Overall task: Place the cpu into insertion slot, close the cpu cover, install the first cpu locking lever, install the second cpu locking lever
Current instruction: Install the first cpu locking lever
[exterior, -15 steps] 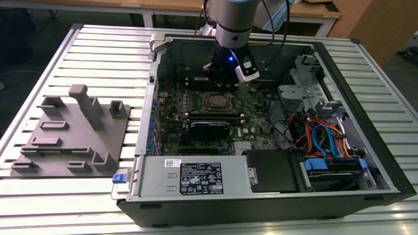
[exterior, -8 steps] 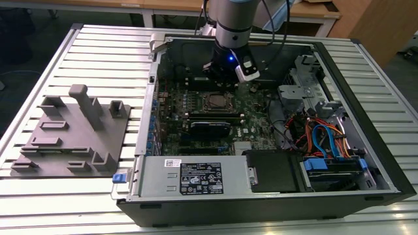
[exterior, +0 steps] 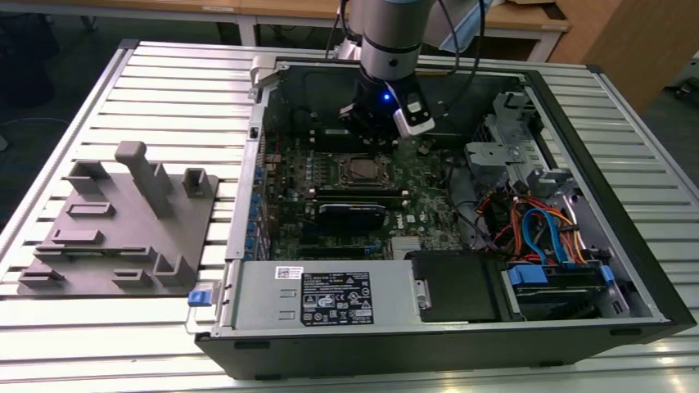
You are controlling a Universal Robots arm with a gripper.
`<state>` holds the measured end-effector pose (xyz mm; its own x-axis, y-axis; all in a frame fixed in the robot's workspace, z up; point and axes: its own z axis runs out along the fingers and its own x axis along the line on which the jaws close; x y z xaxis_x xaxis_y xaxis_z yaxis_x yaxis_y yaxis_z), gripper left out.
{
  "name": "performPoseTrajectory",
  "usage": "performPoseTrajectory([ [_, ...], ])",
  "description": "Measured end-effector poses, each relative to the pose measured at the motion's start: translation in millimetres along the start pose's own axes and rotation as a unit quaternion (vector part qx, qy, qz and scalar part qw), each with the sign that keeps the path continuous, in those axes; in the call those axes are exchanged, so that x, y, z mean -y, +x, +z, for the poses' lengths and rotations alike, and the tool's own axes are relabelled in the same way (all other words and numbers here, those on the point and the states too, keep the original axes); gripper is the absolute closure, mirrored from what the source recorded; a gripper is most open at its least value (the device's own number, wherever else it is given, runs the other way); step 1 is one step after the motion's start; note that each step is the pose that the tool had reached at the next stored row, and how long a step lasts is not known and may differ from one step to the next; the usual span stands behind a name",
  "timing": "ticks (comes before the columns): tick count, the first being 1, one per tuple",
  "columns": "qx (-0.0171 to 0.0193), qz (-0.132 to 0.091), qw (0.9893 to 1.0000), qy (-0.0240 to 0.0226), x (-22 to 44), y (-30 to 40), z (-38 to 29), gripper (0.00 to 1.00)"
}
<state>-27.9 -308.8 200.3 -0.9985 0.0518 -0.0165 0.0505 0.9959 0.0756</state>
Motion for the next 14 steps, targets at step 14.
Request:
performPoseTrajectory([
  [14,0.0,0.0,1.0,0.0024,-0.1,-1.3,0.8,0.9],
])
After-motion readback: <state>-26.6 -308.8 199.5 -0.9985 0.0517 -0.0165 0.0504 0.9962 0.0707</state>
